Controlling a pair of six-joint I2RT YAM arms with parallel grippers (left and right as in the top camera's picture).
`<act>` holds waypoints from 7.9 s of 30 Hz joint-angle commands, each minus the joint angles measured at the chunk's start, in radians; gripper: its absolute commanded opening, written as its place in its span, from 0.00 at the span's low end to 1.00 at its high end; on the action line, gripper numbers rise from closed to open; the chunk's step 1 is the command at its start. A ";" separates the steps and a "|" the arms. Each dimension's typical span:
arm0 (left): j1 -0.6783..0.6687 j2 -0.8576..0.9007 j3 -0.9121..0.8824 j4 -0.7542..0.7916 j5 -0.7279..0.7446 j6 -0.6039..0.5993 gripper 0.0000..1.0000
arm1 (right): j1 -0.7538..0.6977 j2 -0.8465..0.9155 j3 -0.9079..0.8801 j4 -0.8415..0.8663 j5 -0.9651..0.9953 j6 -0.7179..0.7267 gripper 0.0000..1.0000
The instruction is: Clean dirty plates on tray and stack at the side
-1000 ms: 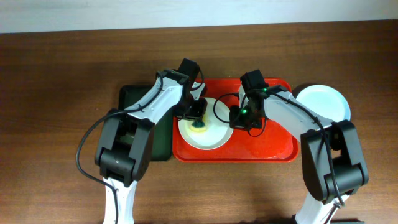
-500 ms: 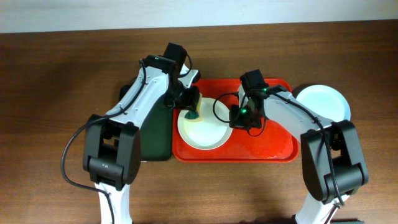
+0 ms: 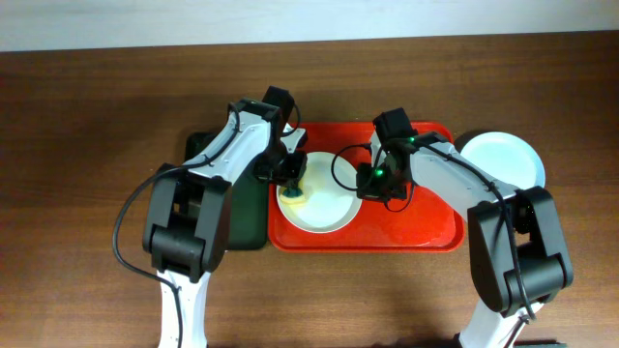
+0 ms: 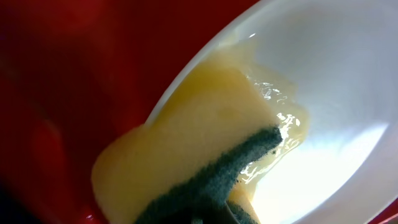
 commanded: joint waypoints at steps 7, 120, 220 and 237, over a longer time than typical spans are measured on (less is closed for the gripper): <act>-0.034 0.107 0.025 0.000 0.451 0.075 0.00 | 0.010 -0.002 0.006 0.011 -0.014 -0.003 0.04; 0.210 -0.481 -0.661 0.300 -0.347 -0.158 0.02 | 0.010 -0.002 0.006 0.004 -0.021 -0.004 0.05; 0.470 -0.526 0.021 -0.176 -0.346 -0.260 0.99 | 0.700 -0.002 0.551 0.383 1.307 -0.615 0.04; 0.470 -0.526 0.021 -0.176 -0.346 -0.260 0.99 | 0.776 -0.002 0.551 0.704 1.349 -1.245 0.04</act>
